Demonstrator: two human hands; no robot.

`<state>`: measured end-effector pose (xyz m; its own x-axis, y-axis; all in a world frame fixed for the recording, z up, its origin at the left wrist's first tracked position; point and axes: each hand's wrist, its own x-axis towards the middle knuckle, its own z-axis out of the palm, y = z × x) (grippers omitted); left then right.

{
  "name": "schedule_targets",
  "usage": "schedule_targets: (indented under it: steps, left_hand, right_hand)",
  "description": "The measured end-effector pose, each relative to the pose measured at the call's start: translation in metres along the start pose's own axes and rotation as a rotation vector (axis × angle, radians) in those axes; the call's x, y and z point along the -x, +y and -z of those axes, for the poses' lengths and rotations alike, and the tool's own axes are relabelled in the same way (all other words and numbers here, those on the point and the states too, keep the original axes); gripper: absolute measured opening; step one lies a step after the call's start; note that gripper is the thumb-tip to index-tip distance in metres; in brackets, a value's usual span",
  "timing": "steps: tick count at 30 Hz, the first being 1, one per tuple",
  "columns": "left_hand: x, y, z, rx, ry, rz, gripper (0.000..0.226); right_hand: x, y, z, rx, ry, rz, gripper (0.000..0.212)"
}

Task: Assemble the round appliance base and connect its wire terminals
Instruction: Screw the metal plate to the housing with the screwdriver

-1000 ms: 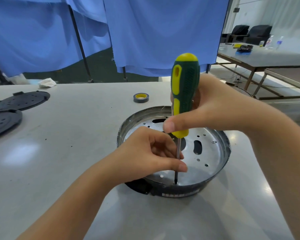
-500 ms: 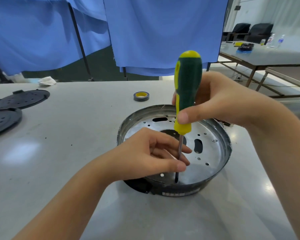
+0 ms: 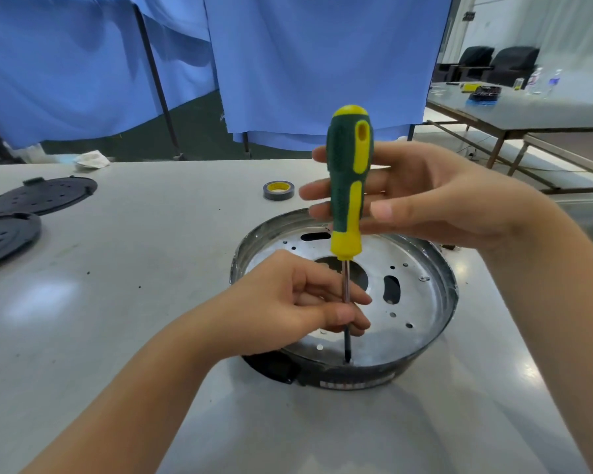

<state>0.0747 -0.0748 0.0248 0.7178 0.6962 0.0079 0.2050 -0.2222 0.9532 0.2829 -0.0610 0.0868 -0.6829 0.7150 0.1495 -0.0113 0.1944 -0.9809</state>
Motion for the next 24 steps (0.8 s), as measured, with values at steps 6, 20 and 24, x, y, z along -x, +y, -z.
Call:
schedule_targets:
  steps: [6, 20, 24]
  left_hand:
    - [0.0, 0.001, 0.0, 0.008, -0.046, -0.01, 0.021]
    - [-0.002, -0.002, -0.004, -0.014, 0.059, -0.034, 0.013]
    - [0.0, -0.001, -0.005, 0.033, -0.004, -0.019, 0.015]
  right_hand:
    - [-0.002, -0.001, -0.003, 0.149, 0.097, 0.047, 0.039]
    - [-0.003, -0.003, -0.011, 0.141, 0.001, 0.01, 0.059]
    - [-0.003, 0.0, -0.005, 0.108, 0.067, 0.021, 0.053]
